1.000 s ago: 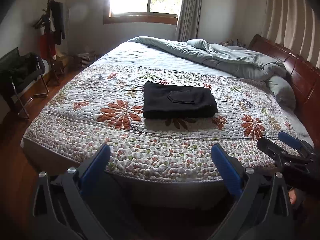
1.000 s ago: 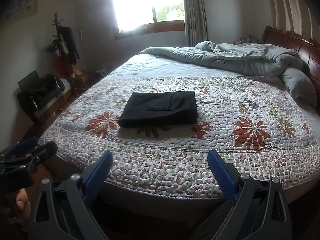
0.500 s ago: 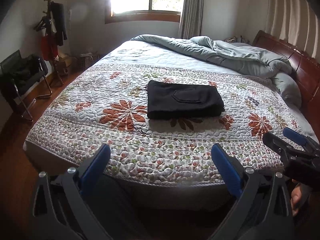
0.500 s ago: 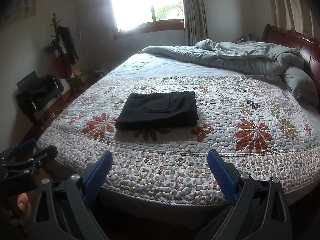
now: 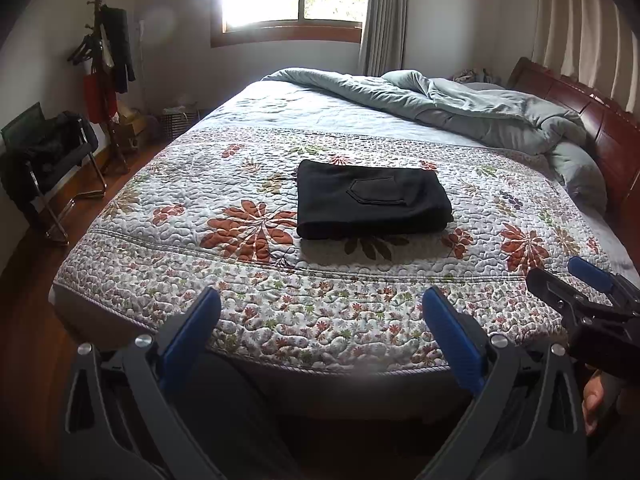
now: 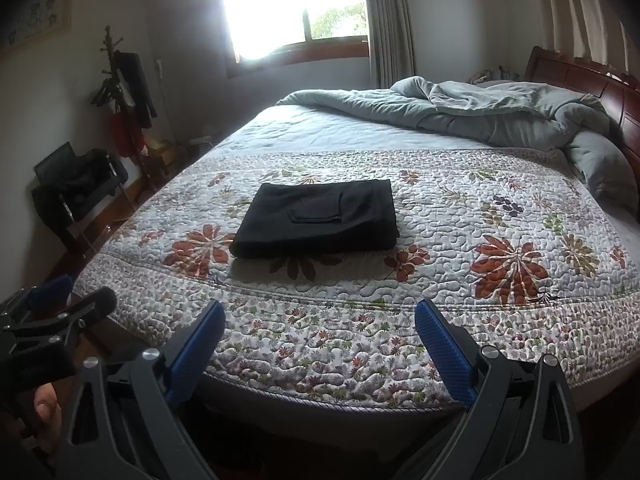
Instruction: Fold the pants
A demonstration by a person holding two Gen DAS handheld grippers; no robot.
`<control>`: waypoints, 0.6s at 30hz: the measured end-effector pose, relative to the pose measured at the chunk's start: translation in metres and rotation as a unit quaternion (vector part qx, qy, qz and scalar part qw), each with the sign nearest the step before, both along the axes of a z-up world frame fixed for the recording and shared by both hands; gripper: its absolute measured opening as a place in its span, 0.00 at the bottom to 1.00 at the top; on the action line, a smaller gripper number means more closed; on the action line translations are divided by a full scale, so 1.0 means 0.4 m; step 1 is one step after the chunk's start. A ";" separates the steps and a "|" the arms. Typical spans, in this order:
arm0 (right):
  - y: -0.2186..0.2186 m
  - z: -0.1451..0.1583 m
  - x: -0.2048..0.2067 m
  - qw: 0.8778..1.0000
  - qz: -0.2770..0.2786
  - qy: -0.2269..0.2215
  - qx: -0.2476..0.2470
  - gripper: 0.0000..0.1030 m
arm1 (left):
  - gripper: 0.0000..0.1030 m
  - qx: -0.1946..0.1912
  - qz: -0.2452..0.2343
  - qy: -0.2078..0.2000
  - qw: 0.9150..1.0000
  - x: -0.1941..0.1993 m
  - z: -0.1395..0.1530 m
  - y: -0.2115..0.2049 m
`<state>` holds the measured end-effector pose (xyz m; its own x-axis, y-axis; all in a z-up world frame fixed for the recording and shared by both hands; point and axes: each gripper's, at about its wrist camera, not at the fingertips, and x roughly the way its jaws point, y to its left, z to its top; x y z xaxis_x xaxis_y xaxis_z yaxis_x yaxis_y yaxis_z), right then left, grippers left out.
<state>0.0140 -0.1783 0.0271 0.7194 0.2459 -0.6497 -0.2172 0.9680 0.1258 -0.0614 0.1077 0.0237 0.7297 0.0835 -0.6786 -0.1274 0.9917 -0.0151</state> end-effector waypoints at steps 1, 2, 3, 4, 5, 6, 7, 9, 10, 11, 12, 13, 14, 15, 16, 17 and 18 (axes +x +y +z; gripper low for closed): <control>-0.001 0.000 -0.001 1.000 0.000 0.000 0.000 0.93 | 0.97 0.000 0.001 0.001 1.000 0.000 0.000 -0.001; -0.001 0.000 -0.001 1.000 0.000 0.000 0.000 0.93 | 0.97 -0.001 0.001 0.001 1.000 0.000 0.000 0.001; -0.001 0.000 -0.001 1.000 0.000 0.000 0.000 0.93 | 0.97 -0.002 0.001 0.001 1.000 -0.001 0.001 0.002; -0.001 0.000 -0.001 1.000 0.000 0.000 0.001 0.93 | 0.97 -0.001 0.001 0.001 1.000 -0.001 0.001 0.002; -0.002 0.001 -0.002 1.000 -0.001 0.000 0.001 0.93 | 0.97 -0.001 0.001 0.002 1.000 -0.001 0.002 0.002; -0.003 0.002 -0.004 1.000 -0.001 -0.001 0.001 0.93 | 0.97 -0.002 0.001 0.001 1.000 -0.002 0.002 0.002; -0.003 0.002 -0.003 1.000 -0.001 -0.001 0.001 0.93 | 0.97 -0.002 0.001 0.001 1.000 -0.003 0.002 0.002; -0.004 0.002 -0.005 1.000 -0.001 -0.002 0.000 0.93 | 0.97 -0.002 0.001 0.001 1.000 -0.004 0.002 0.002; -0.005 0.004 -0.007 1.000 -0.001 -0.002 0.000 0.93 | 0.97 -0.002 0.001 0.001 1.000 -0.004 0.003 0.002; -0.005 0.005 -0.008 1.000 -0.001 -0.002 0.000 0.93 | 0.97 -0.002 0.001 0.001 1.000 -0.006 0.004 0.001; -0.006 0.007 -0.009 1.000 -0.002 -0.003 0.000 0.93 | 0.97 -0.001 0.001 0.001 1.000 -0.006 0.004 0.001; -0.007 0.008 -0.010 1.000 -0.002 -0.004 0.000 0.93 | 0.97 -0.001 0.001 0.000 1.000 -0.008 0.004 0.000; -0.007 0.008 -0.011 1.000 -0.002 -0.004 0.000 0.93 | 0.97 -0.001 0.001 0.001 1.000 -0.007 0.004 0.000; -0.007 0.009 -0.012 1.000 -0.001 -0.005 -0.001 0.93 | 0.97 -0.002 0.001 0.002 1.000 -0.009 0.005 0.000; -0.008 0.010 -0.014 1.000 -0.001 -0.005 -0.001 0.93 | 0.97 -0.003 0.001 0.001 1.000 -0.010 0.007 0.000; -0.008 0.010 -0.014 1.000 -0.001 -0.005 -0.001 0.93 | 0.97 -0.003 0.002 0.001 1.000 -0.011 0.008 -0.001; -0.008 0.010 -0.014 1.000 -0.001 -0.005 0.000 0.93 | 0.97 -0.001 0.002 0.001 1.000 -0.013 0.009 -0.002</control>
<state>0.0085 -0.1815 0.0310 0.7269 0.2434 -0.6422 -0.2159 0.9687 0.1227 -0.0664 0.1071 0.0272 0.7274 0.0850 -0.6810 -0.1323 0.9911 -0.0176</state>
